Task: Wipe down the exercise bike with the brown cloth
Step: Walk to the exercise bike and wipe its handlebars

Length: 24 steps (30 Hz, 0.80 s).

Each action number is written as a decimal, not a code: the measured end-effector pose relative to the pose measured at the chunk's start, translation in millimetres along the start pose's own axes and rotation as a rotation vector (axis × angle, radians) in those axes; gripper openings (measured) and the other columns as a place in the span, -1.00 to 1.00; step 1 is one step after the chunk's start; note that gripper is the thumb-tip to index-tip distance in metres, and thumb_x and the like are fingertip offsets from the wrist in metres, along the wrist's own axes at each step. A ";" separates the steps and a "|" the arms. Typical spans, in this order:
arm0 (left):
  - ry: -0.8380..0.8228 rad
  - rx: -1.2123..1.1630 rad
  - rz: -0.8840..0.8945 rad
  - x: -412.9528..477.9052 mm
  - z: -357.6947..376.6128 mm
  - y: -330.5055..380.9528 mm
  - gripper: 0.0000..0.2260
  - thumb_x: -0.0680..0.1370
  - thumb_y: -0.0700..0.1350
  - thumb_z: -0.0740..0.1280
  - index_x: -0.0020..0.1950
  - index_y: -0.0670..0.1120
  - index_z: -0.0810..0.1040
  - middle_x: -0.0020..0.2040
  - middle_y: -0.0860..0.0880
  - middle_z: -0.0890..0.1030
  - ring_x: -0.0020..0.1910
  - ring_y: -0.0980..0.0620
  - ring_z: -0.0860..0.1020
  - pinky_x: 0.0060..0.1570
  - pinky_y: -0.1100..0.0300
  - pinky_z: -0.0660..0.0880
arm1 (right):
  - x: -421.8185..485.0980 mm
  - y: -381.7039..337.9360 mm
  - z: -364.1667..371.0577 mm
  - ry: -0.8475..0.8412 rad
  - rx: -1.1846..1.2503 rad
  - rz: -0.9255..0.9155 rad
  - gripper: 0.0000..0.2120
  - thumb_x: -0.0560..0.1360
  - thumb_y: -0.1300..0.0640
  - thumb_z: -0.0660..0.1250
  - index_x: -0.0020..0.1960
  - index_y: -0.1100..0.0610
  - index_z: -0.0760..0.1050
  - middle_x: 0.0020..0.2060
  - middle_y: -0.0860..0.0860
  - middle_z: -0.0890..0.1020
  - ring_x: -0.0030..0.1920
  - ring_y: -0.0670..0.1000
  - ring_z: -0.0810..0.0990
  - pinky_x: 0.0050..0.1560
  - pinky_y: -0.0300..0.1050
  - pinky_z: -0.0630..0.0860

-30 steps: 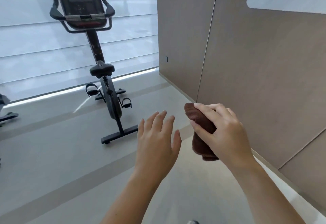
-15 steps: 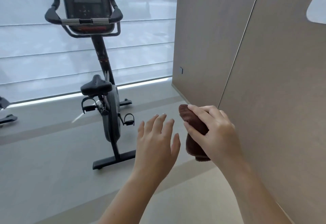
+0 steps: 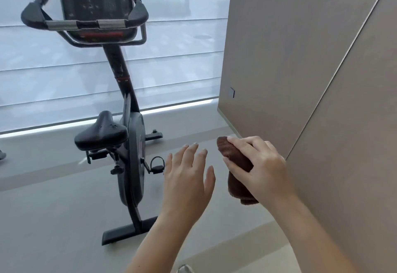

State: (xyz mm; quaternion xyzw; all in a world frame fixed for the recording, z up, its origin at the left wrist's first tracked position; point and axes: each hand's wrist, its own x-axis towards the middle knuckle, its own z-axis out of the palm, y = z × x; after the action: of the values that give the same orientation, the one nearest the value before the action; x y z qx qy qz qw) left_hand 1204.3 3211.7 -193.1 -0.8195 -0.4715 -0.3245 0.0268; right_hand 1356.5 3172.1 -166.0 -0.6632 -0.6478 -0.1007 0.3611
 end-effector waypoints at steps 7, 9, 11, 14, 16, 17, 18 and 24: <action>0.061 -0.017 -0.064 141.0 57.5 -86.3 -0.64 0.48 0.00 0.12 0.11 -0.15 0.55 0.10 -0.13 0.59 0.13 -0.16 0.53 0.18 -0.17 0.35 | 148.8 24.5 92.8 -0.041 0.019 -0.018 -0.57 0.42 -0.20 0.18 0.16 -0.02 0.55 -0.09 -0.04 0.60 -0.15 0.08 0.54 -0.15 0.02 0.54; 0.066 -0.019 -0.081 170.3 73.5 -101.3 -0.64 0.48 0.00 0.12 0.10 -0.15 0.55 0.10 -0.13 0.59 0.12 -0.16 0.53 0.17 -0.18 0.36 | 178.8 34.9 112.6 -0.045 0.021 -0.019 -0.57 0.42 -0.20 0.17 0.15 -0.02 0.55 -0.10 -0.05 0.60 -0.16 0.07 0.54 -0.15 0.00 0.53; 0.064 -0.015 -0.081 195.2 90.6 -113.2 -0.65 0.48 0.00 0.12 0.10 -0.14 0.56 0.08 -0.12 0.60 0.11 -0.16 0.54 0.16 -0.18 0.37 | 205.6 48.2 131.7 -0.036 0.016 -0.011 -0.58 0.41 -0.19 0.17 0.14 -0.01 0.56 -0.11 -0.05 0.60 -0.18 0.06 0.53 -0.17 -0.03 0.52; 0.059 0.003 -0.069 232.7 116.2 -129.3 -0.65 0.47 -0.01 0.12 0.08 -0.15 0.56 0.06 -0.13 0.61 0.09 -0.16 0.56 0.13 -0.19 0.39 | 244.8 69.5 160.2 -0.036 0.030 0.001 -0.59 0.41 -0.19 0.17 0.14 -0.03 0.55 -0.11 -0.06 0.60 -0.18 0.07 0.54 -0.18 -0.10 0.47; 0.059 0.017 -0.071 258.9 134.7 -139.7 -0.65 0.47 -0.01 0.12 0.08 -0.16 0.56 0.07 -0.13 0.60 0.09 -0.17 0.55 0.13 -0.20 0.39 | 271.8 83.8 180.8 -0.043 0.050 -0.007 -0.58 0.41 -0.19 0.17 0.14 -0.03 0.55 -0.10 -0.06 0.60 -0.18 0.07 0.54 -0.17 -0.14 0.42; 0.053 0.023 -0.076 272.7 144.6 -144.6 -0.65 0.48 -0.01 0.12 0.08 -0.15 0.56 0.07 -0.13 0.60 0.09 -0.17 0.55 0.13 -0.20 0.39 | 286.2 91.3 191.5 -0.050 0.062 -0.010 -0.58 0.41 -0.19 0.17 0.14 -0.03 0.55 -0.10 -0.06 0.60 -0.17 0.07 0.54 -0.17 -0.13 0.42; 0.047 0.029 -0.083 287.5 154.9 -149.4 -0.65 0.48 -0.01 0.12 0.09 -0.15 0.56 0.08 -0.13 0.60 0.10 -0.17 0.55 0.13 -0.20 0.39 | 301.2 99.1 202.2 -0.052 0.073 -0.015 -0.59 0.41 -0.19 0.18 0.14 -0.04 0.55 -0.10 -0.06 0.60 -0.17 0.07 0.54 -0.17 -0.11 0.44; 0.046 0.042 -0.104 399.9 208.5 -166.6 -0.66 0.48 -0.01 0.13 0.10 -0.15 0.54 0.10 -0.14 0.59 0.10 -0.17 0.53 0.10 -0.20 0.45 | 407.9 155.9 250.1 -0.038 0.109 -0.067 -0.59 0.41 -0.18 0.18 0.15 -0.02 0.55 -0.12 -0.05 0.60 -0.18 0.06 0.54 -0.20 -0.13 0.46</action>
State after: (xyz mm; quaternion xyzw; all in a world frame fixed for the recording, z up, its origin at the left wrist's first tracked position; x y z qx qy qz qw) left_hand 1316.1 3679.0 -178.2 -0.7855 -0.5194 -0.3344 0.0381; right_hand 1475.5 3660.8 -154.8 -0.6223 -0.6809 -0.0643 0.3808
